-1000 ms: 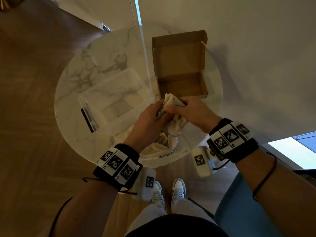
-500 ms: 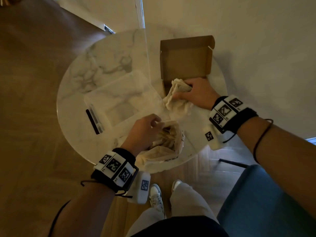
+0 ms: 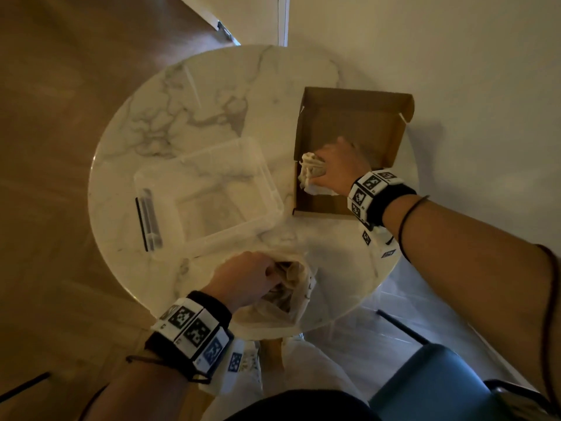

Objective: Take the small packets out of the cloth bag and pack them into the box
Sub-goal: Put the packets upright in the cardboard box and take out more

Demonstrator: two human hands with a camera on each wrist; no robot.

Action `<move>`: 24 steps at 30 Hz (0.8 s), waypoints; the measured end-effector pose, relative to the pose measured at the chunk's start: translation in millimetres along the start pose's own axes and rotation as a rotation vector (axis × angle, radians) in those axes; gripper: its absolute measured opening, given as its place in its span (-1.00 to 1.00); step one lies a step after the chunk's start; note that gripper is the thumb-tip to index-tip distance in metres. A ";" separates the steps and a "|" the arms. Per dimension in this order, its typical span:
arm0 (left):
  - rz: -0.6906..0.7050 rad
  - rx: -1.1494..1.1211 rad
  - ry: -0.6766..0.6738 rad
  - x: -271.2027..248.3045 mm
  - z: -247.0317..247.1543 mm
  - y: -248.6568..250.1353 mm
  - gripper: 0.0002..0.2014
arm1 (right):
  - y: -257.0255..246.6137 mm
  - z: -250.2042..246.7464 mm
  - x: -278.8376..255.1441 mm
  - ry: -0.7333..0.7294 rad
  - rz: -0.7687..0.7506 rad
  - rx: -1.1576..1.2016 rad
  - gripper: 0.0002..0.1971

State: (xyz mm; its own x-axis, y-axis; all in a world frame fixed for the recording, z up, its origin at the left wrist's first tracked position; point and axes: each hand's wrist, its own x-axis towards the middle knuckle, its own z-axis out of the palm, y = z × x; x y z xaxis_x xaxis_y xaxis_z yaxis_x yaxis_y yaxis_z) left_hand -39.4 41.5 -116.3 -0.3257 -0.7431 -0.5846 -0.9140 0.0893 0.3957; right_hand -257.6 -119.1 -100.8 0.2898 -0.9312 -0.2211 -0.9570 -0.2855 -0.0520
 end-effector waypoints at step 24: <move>-0.013 -0.074 0.020 6.5 5.6 -11.4 -0.72 | 0.5 27.4 31.5 -0.031 0.060 0.097 -0.43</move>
State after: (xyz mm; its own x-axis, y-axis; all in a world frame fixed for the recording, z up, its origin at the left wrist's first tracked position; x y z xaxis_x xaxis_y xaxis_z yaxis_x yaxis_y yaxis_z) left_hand -32.4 39.3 -128.6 -0.3083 -0.7568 -0.5764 -0.8975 0.0306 0.4399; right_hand -249.3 -142.3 -134.5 0.2325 -0.9382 -0.2565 -0.9700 -0.2044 -0.1317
